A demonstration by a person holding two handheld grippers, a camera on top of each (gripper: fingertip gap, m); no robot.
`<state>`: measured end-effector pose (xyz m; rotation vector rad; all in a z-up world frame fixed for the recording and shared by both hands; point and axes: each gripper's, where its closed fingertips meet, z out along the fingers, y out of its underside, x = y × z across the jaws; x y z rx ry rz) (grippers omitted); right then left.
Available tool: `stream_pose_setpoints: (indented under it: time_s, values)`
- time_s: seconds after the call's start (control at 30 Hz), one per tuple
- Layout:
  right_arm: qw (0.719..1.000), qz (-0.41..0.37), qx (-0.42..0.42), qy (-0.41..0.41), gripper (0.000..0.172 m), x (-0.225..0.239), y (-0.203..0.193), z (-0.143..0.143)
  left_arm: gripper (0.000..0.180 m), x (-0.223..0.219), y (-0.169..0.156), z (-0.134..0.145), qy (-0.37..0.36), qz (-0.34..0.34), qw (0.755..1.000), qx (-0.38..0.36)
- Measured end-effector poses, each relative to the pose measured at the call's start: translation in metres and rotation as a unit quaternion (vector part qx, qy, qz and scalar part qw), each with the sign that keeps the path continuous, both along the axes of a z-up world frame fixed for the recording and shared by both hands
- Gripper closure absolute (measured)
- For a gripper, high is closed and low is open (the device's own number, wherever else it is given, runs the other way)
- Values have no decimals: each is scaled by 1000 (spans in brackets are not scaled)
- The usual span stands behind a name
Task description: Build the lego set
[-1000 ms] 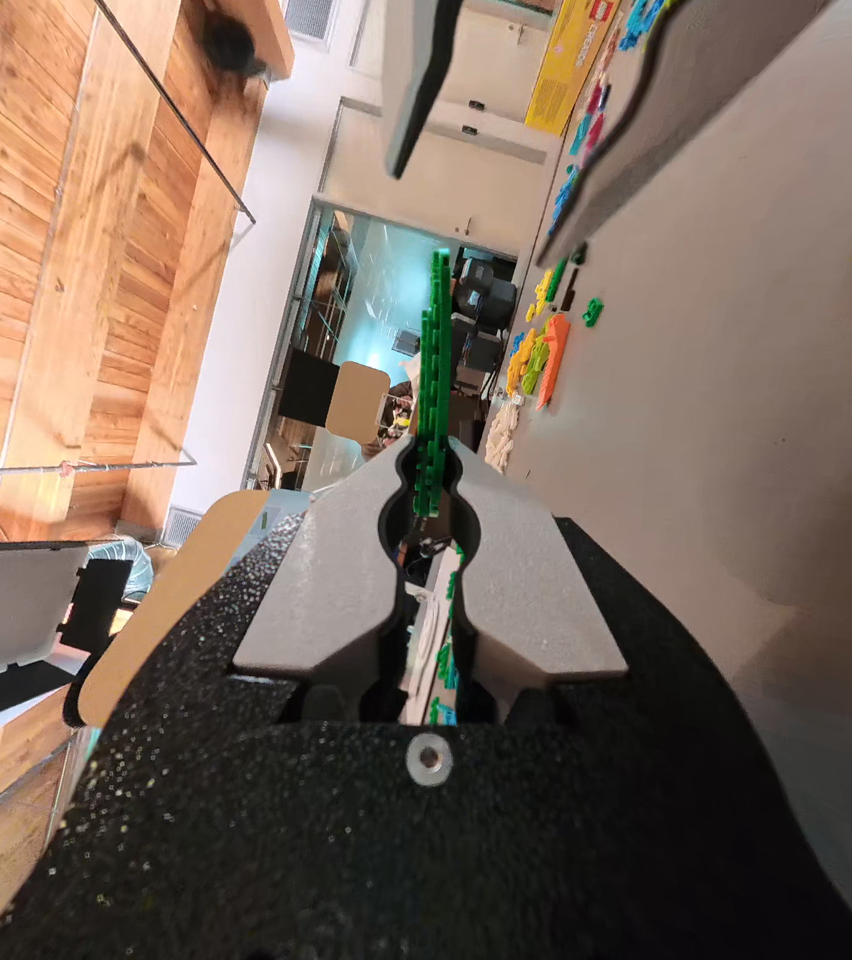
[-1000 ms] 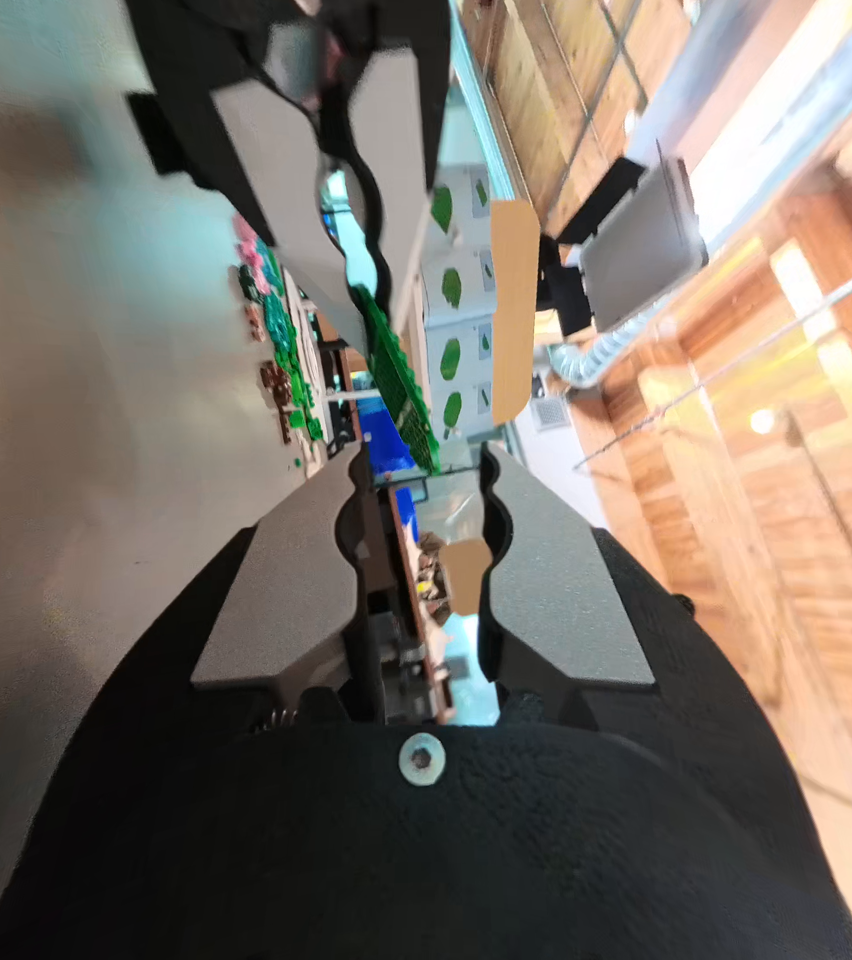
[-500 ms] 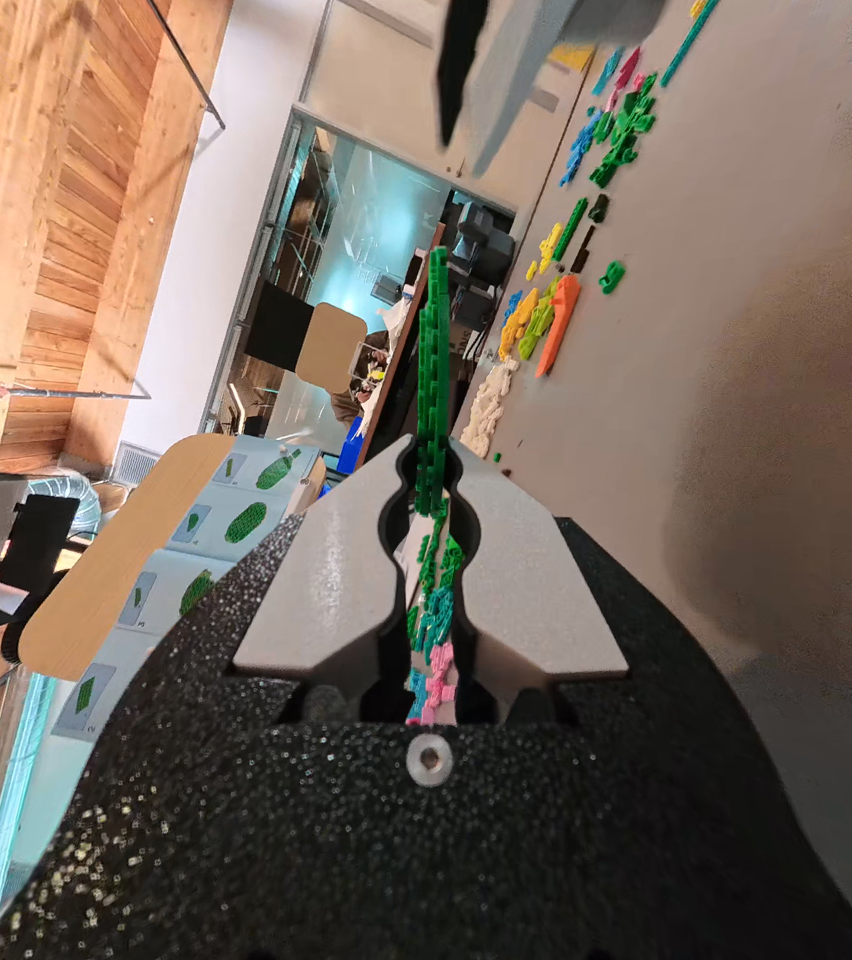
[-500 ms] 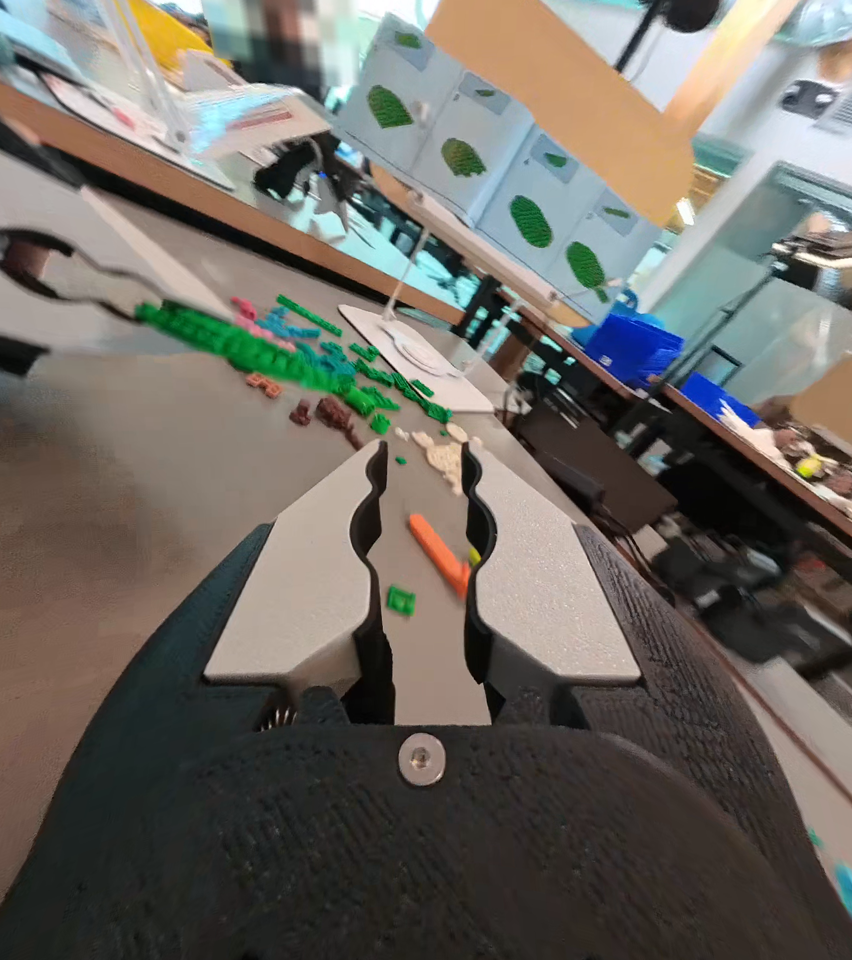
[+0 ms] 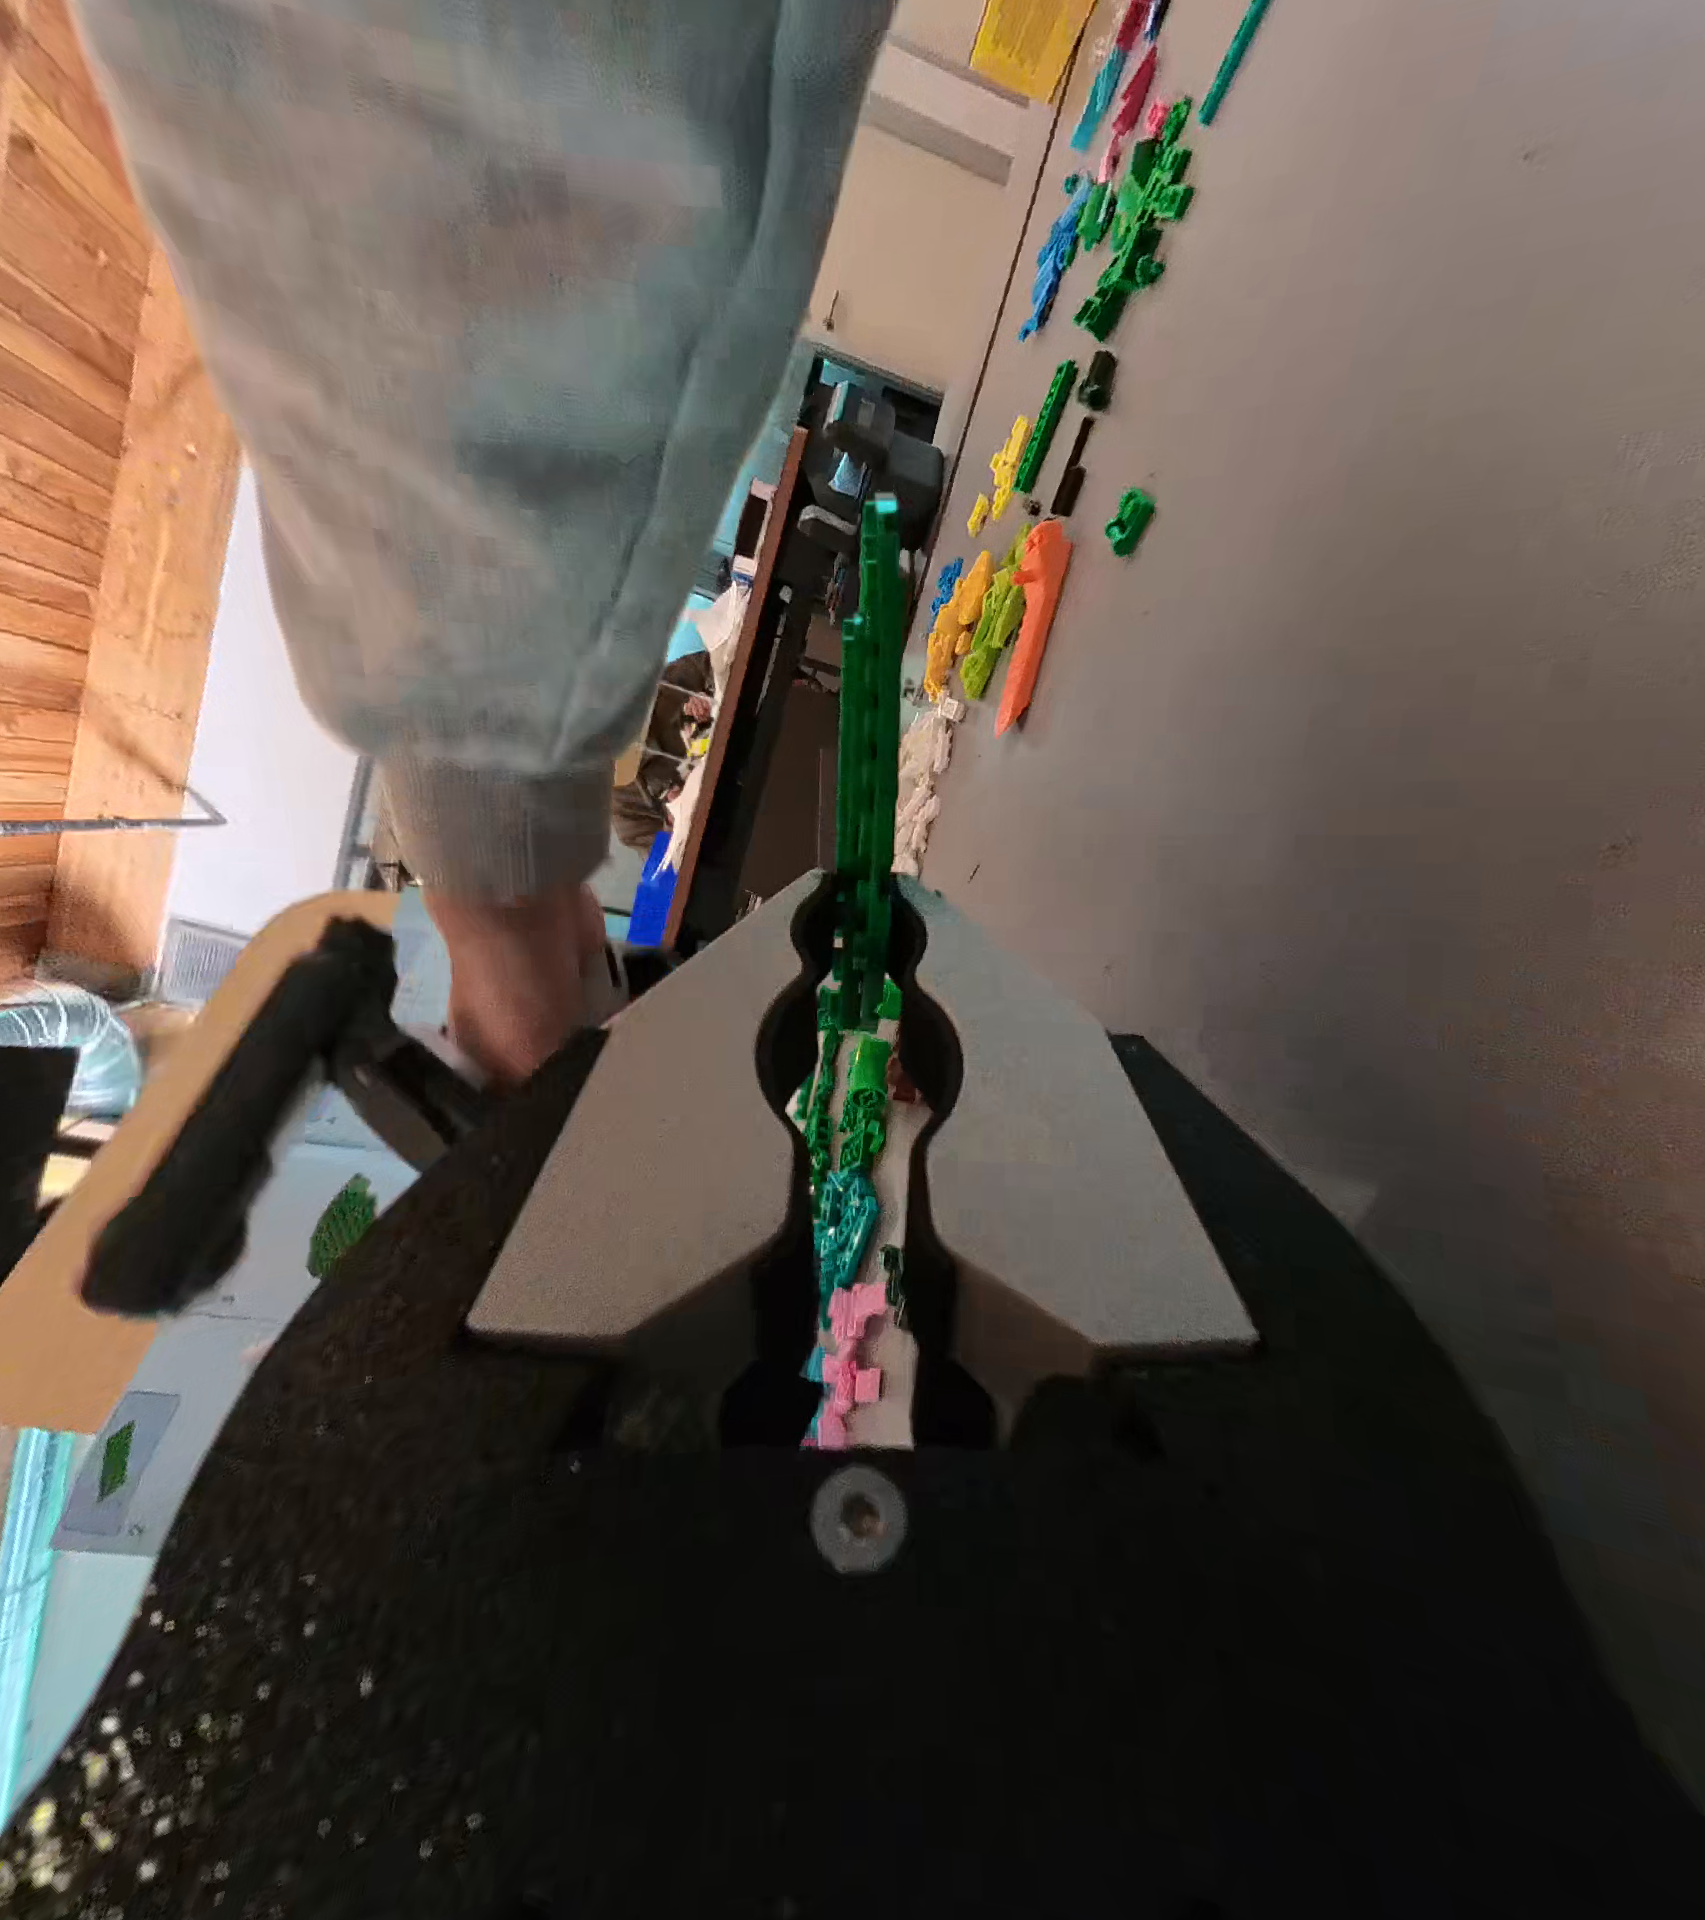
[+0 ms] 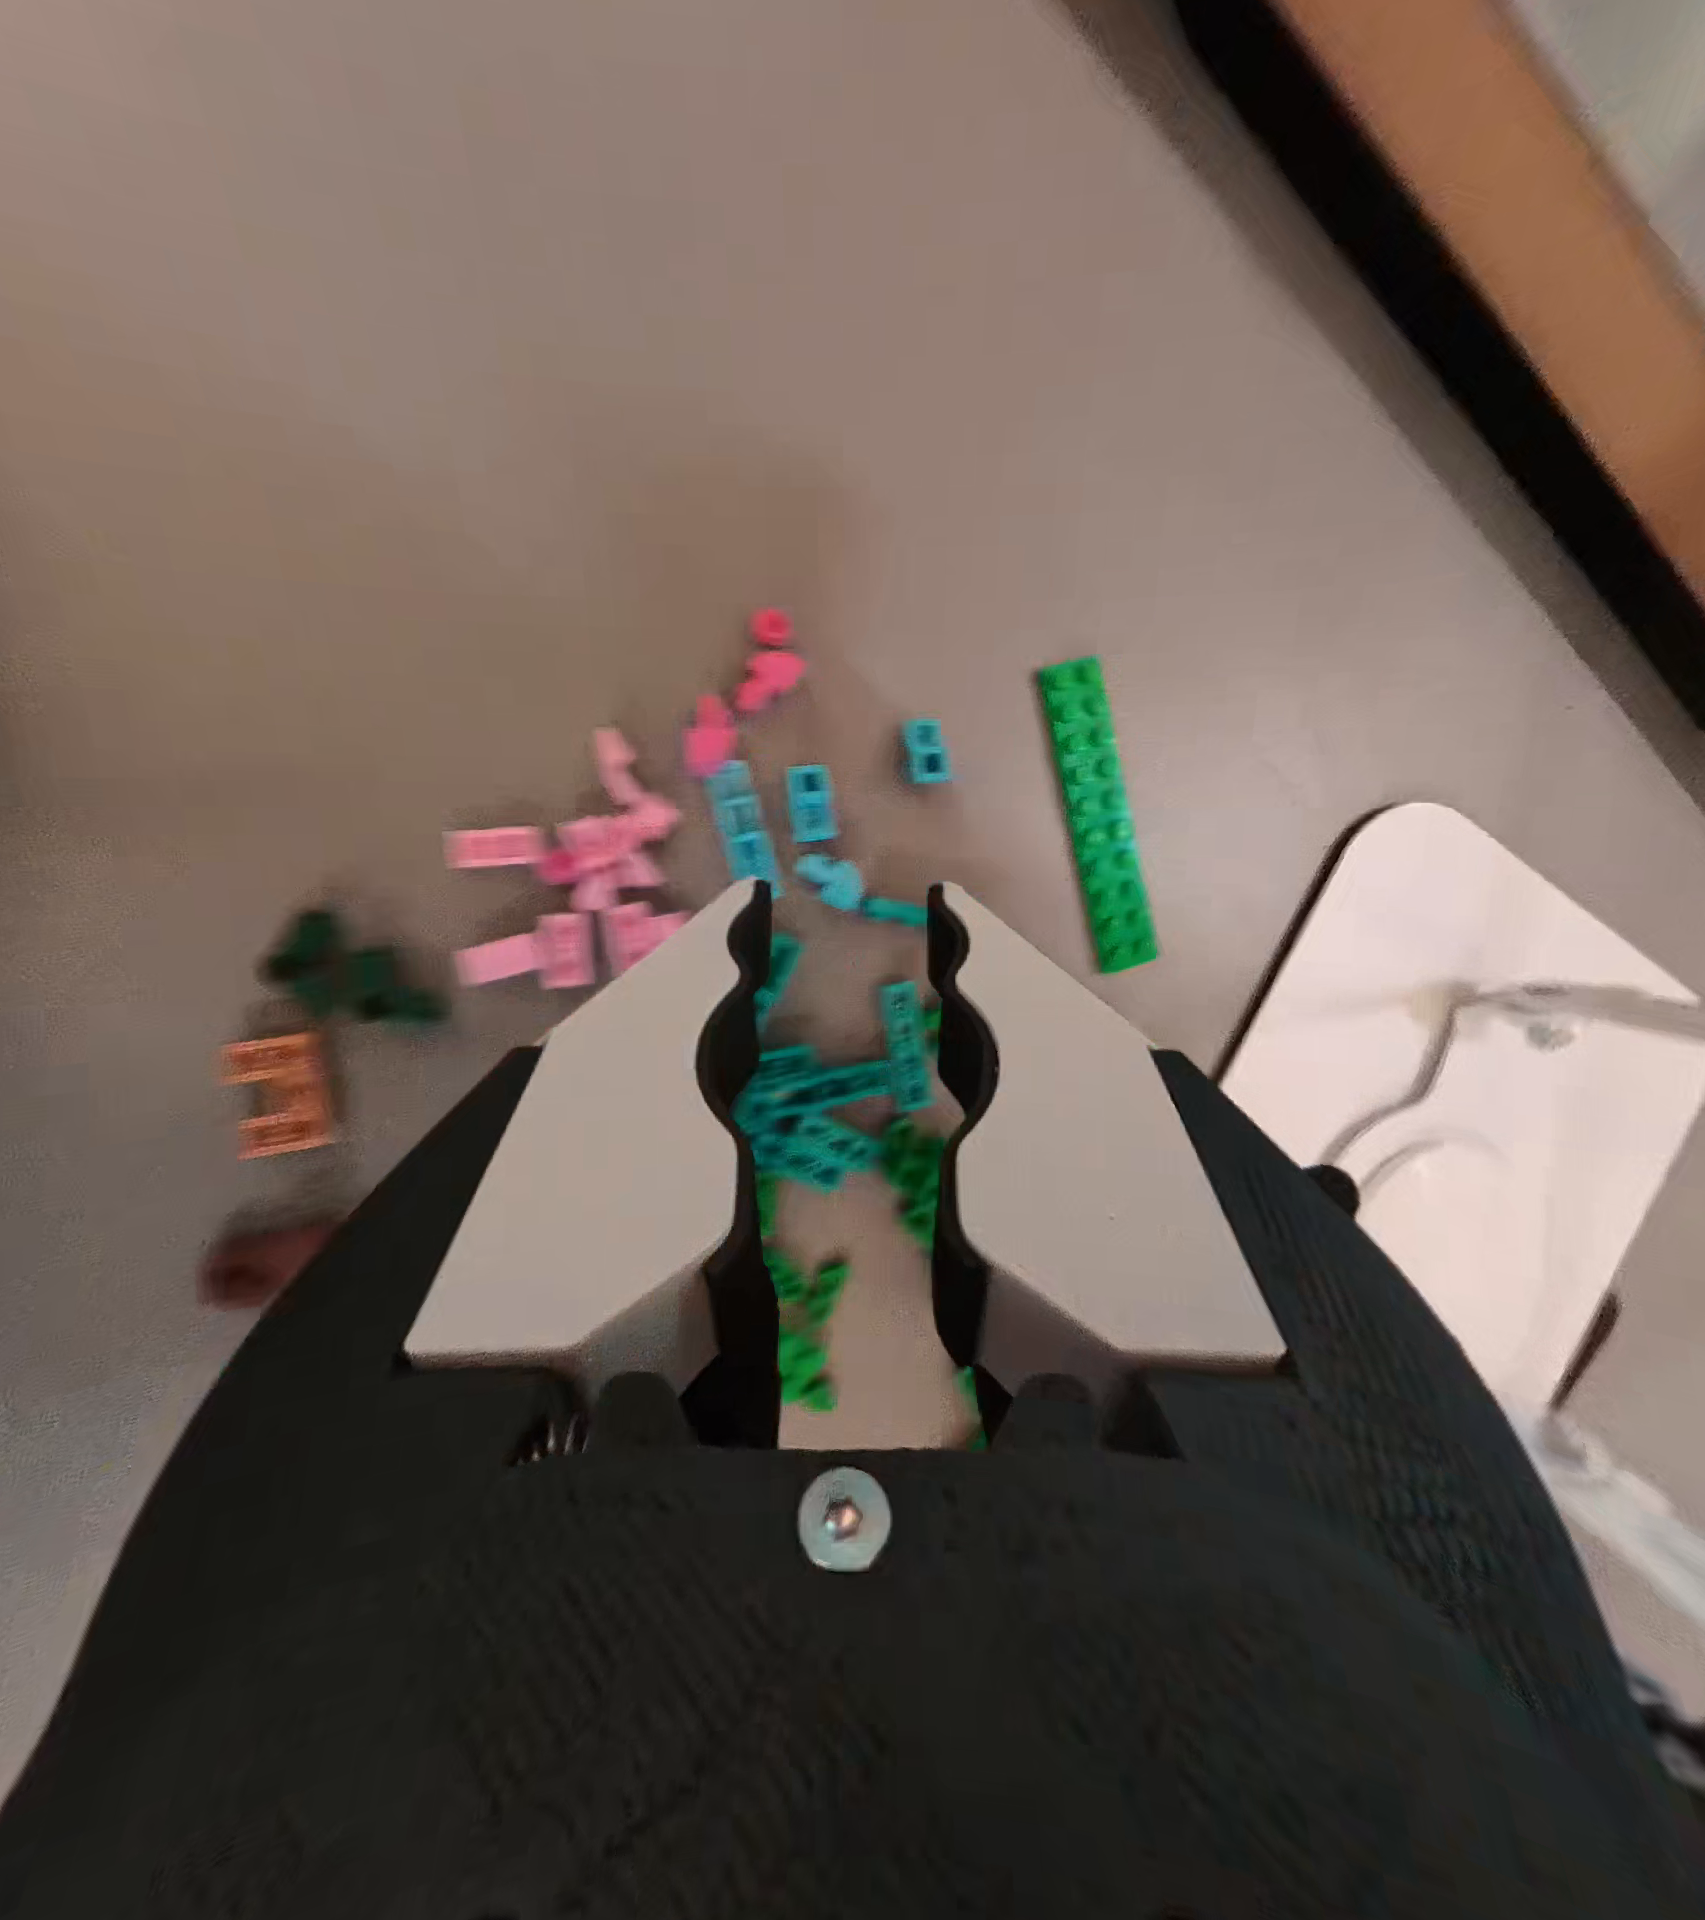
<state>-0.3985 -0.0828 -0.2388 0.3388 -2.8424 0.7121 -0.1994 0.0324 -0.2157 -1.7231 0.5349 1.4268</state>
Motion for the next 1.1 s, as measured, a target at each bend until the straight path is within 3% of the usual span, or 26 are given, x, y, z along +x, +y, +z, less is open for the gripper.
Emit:
stream_pose_setpoints:
  time_s: [0.1, 0.3, 0.47, 0.63, 0.7, 0.8, 0.93, 1.1]
  values:
    - [998, 14, 60, 14, 141, -36, -16, -21, 175, -5, -8, 6, -5, 15, 1000, 20]
    - [993, 32, 112, 4, 145, -65, -26, -35, 175, -7, -10, 8, -23, 20, 999, 36]
    - [990, 20, 139, -16, 144, -70, -31, -37, 175, -5, -7, 9, -21, 14, 999, 38]
    - [980, -55, 162, -103, 157, -59, -30, -39, 175, -5, -6, 8, -14, 12, 999, 34]
    - [979, -55, 173, -91, 157, -50, -25, -38, 175, -4, -7, 9, -10, 10, 999, 34]
    - [984, -50, 159, -58, 157, -23, -9, -18, 175, -2, -6, 7, -3, 6, 1000, 26]
    - [988, -82, 132, -19, 157, 28, 40, 34, 175, 9, -2, 13, 23, -20, 999, 29]
    - [979, -150, 134, -38, 157, 122, 109, 77, 175, 13, -2, 15, 55, -16, 998, 23]
